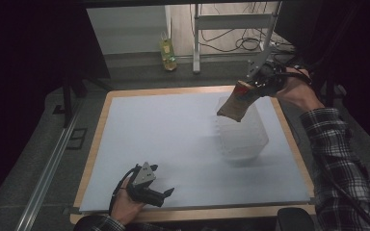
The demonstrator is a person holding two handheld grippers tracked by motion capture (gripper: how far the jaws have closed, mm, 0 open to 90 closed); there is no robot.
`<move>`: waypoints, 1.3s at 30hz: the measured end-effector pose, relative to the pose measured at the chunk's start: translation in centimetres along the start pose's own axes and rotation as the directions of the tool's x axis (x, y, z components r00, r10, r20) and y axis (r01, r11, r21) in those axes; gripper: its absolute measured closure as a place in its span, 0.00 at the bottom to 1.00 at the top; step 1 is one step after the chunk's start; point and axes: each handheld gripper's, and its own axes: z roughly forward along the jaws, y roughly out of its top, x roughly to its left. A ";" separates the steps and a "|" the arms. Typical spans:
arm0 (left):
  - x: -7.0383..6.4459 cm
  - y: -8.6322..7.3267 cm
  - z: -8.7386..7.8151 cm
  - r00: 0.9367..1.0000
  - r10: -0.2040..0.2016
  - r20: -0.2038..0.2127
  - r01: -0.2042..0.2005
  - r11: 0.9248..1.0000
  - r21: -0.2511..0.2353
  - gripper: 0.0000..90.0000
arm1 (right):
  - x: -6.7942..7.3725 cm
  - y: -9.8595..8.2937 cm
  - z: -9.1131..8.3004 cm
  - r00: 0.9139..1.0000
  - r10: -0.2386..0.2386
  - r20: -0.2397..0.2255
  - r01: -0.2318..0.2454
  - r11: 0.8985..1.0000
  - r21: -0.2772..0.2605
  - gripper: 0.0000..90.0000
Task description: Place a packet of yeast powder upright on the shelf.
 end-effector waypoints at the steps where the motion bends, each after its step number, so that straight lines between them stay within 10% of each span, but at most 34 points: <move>1: 0.0 0.0 0.0 1.000 -0.001 0.001 0.001 1.000 0.000 0.03 | -0.1 -0.2 0.1 1.000 0.002 0.003 -0.002 1.000 0.007 0.88; 25: 0.0 -0.1 0.0 1.000 -0.007 0.002 0.007 1.000 0.005 0.03 | -0.8 -1.3 2.9 0.986 -0.134 -0.099 0.142 0.987 0.078 0.88; 39: 0.0 -0.1 0.0 1.000 -0.006 0.002 0.006 1.000 0.008 0.03 | -1.4 -2.5 6.3 0.994 -0.060 -0.091 0.070 0.991 0.117 0.85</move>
